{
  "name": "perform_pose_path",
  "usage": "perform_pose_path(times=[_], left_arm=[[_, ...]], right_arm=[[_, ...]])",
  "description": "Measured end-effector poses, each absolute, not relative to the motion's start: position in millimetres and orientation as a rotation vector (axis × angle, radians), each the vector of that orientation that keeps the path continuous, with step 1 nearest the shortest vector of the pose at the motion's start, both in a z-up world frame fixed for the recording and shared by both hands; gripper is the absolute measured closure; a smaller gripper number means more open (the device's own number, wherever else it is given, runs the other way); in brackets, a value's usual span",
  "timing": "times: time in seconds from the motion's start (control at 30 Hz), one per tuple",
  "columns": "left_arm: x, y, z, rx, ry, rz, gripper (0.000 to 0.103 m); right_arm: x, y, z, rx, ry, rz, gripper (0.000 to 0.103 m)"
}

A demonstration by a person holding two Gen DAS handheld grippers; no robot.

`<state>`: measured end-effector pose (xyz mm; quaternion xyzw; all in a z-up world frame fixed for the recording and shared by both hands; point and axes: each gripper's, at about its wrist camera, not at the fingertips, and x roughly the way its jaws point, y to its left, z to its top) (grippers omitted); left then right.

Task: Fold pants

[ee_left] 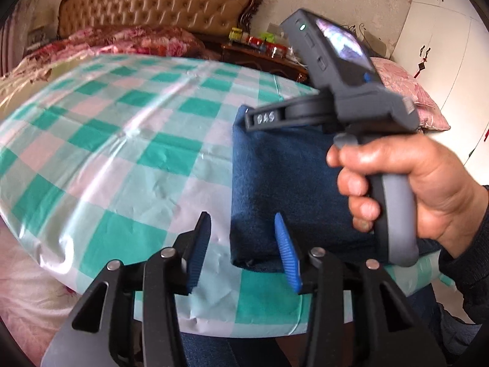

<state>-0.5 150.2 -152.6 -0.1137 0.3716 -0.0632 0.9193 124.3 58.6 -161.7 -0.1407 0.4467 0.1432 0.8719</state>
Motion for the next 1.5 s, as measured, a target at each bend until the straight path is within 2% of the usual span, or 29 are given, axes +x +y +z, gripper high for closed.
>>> perform_pose_path(times=[0.27, 0.5, 0.57, 0.6, 0.63, 0.73, 0.83, 1.0, 1.27, 1.3, 1.33, 1.37, 1.43, 1.5], left_arm=[[2.9, 154.7, -160.3, -0.281, 0.802, -0.145, 0.060], [5.1, 170.0, -167.5, -0.463, 0.823, -0.216, 0.076], [5.9, 176.7, -171.0, -0.525, 0.829, -0.235, 0.080], [5.2, 178.9, -171.6, -0.546, 0.831, -0.240, 0.082], [5.9, 179.5, -171.6, -0.551, 0.831, -0.243, 0.083], [3.6, 173.7, -162.2, -0.513, 0.815, -0.245, 0.087], [-0.3, 165.0, -151.8, -0.451, 0.789, -0.230, 0.088], [-4.4, 152.0, -137.7, -0.348, 0.764, -0.205, 0.089], [-12.2, 124.3, -115.2, -0.150, 0.707, -0.166, 0.090], [-12.7, 121.1, -112.6, -0.132, 0.698, -0.165, 0.090], [-12.8, 118.5, -110.9, -0.120, 0.693, -0.164, 0.090], [-13.8, 117.8, -110.4, -0.118, 0.691, -0.164, 0.090], [-14.5, 117.5, -109.8, -0.133, 0.691, -0.169, 0.090], [-15.0, 125.1, -111.3, -0.196, 0.692, -0.176, 0.087]], right_arm=[[126.5, 56.1, -162.9, -0.286, 0.931, 0.299, 0.051], [129.6, 52.6, -164.6, -0.264, 0.939, 0.294, 0.043], [131.3, 52.1, -164.5, -0.266, 0.943, 0.288, 0.037], [132.5, 51.6, -164.4, -0.268, 0.947, 0.285, 0.028], [135.1, 50.6, -163.8, -0.268, 0.956, 0.283, 0.026], [141.9, 43.9, -152.7, -0.234, 1.009, 0.306, 0.025], [136.3, 44.0, -129.1, -0.255, 1.003, 0.302, 0.025], [119.1, 68.0, -113.3, -0.289, 1.114, 0.446, 0.026], [101.3, 107.2, -143.5, -0.413, 1.245, 0.512, 0.026], [101.7, 107.8, -147.8, -0.422, 1.246, 0.502, 0.031], [102.3, 107.0, -150.6, -0.432, 1.239, 0.483, 0.051], [103.1, 105.0, -152.0, -0.439, 1.233, 0.462, 0.061], [103.5, 97.9, -149.5, -0.402, 1.226, 0.468, 0.076], [101.2, 91.0, -144.3, -0.377, 1.207, 0.478, 0.084]])
